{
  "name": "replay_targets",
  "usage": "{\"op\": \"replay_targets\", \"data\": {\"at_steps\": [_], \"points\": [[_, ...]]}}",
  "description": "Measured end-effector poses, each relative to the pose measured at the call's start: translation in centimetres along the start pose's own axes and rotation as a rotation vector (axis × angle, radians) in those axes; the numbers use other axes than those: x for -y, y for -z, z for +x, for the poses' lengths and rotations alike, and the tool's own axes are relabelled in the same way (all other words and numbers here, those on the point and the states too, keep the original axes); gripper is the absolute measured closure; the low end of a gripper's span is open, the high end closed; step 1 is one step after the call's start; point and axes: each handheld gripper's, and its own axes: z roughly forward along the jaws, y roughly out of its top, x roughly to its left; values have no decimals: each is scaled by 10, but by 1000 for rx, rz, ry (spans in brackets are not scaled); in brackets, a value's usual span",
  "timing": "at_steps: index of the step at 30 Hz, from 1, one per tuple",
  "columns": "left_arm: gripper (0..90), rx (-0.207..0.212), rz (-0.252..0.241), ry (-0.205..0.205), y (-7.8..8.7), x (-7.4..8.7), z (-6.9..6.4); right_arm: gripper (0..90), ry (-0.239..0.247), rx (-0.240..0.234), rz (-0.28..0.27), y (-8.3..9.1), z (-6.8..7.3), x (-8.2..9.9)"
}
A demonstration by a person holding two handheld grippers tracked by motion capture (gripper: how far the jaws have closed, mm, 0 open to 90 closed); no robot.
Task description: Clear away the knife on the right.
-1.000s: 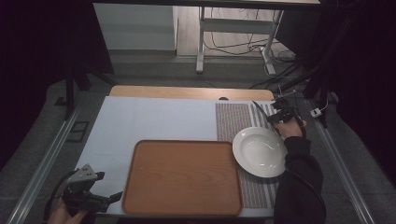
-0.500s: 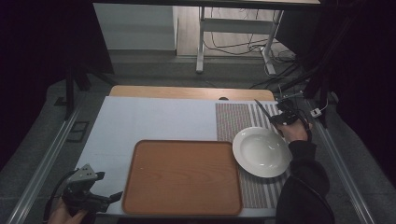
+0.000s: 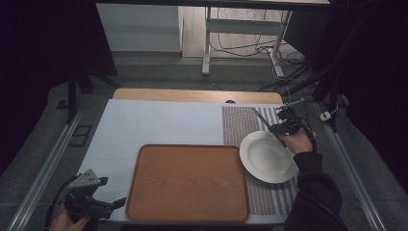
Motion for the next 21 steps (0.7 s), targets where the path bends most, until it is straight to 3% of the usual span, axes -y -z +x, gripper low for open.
{"op": "replay_targets", "data": {"at_steps": [9, 21], "points": [[9, -1, 0, 0, 0, 0, 0, 777, 37, -51, -14, 8, 27, 10], [9, 1, 1, 0, -1, 0, 0, 777, 121, -113, -26, 16, 71, 20]]}}
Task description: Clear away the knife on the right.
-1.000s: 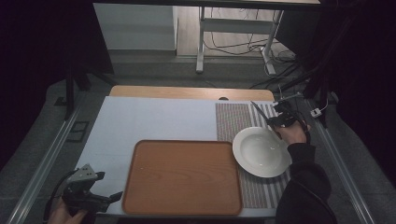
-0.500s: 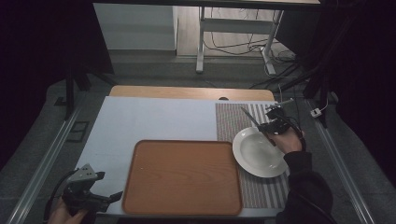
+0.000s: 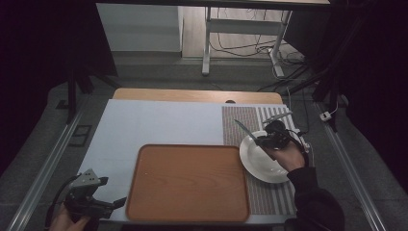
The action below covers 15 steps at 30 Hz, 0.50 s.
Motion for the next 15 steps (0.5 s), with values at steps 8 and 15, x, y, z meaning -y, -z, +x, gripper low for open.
{"op": "replay_targets", "data": {"at_steps": [8, 15], "points": [[9, -2, 1, -1, 0, 0, 0, 777, 48, -57, -3, 2, 31, 8], [9, -2, 3, -2, -1, -1, 0, 777, 116, -100, 4, 4, 55, 14]]}}
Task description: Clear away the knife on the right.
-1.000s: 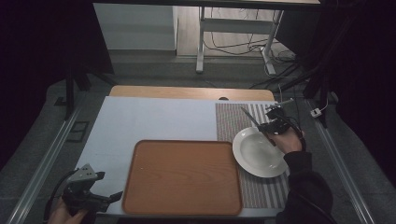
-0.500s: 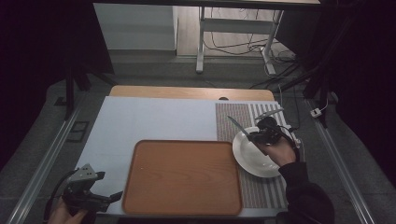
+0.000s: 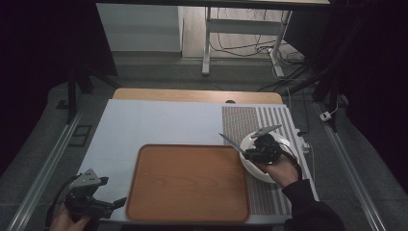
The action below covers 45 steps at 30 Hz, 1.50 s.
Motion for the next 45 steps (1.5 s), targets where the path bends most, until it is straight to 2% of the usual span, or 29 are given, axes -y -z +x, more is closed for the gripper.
{"op": "replay_targets", "data": {"at_steps": [1, 3, 11, 23, 25, 33, 37, 38, 42, 44, 45], "points": [[9, -1, 0, 0, 0, 0, 0, 777, 17, -10, -1, 0, 7, 1], [9, -1, 1, 0, 0, 0, 0, 777, 28, -15, 0, 0, 10, 1], [9, -1, 2, -1, 0, 0, 0, 777, 68, -65, 1, -4, 37, 2], [9, -3, 7, -5, -1, -1, 0, 777, 149, -146, 39, -22, 85, -3], [9, -4, 7, -6, -1, -1, 0, 776, 169, -144, 51, -25, 91, -3], [10, -4, 7, -7, -1, -1, 0, 775, 179, -95, 118, -43, 86, 6], [10, -4, 7, -7, -1, -1, 0, 768, 192, -114, 162, -53, 88, 10], [9, -4, 7, -7, -1, -1, 0, 766, 196, -121, 162, -54, 88, 10], [9, -4, 7, -6, -1, -1, 0, 616, 166, -147, 156, -52, 86, 8], [10, -4, 8, -6, -1, -1, 0, 607, 157, -148, 118, -46, 83, 4], [10, -4, 8, -5, -1, -1, 0, 639, 155, -156, 99, -44, 83, 1]]}}
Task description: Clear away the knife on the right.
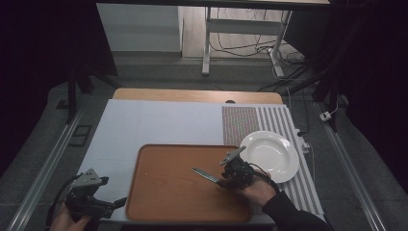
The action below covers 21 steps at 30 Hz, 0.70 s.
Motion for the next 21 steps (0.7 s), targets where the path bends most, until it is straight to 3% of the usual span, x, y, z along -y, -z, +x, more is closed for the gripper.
{"op": "replay_targets", "data": {"at_steps": [2, 5, 9, 15, 21], "points": [[10, -1, -1, 3, 0, 0, 0, 763, 42, -12, -12, 2, 4, -6], [10, -1, 1, 3, 0, 0, 0, 897, 137, -15, 24, -5, 14, -14], [10, 0, 3, 2, 0, 0, 0, 900, 195, -17, 74, -19, 20, -19], [10, -2, 1, 0, 0, 0, 0, 900, 186, -7, 112, -23, 14, -16], [10, -2, 0, -2, 0, 0, 0, 900, 136, 12, 121, -18, 5, -9]]}}
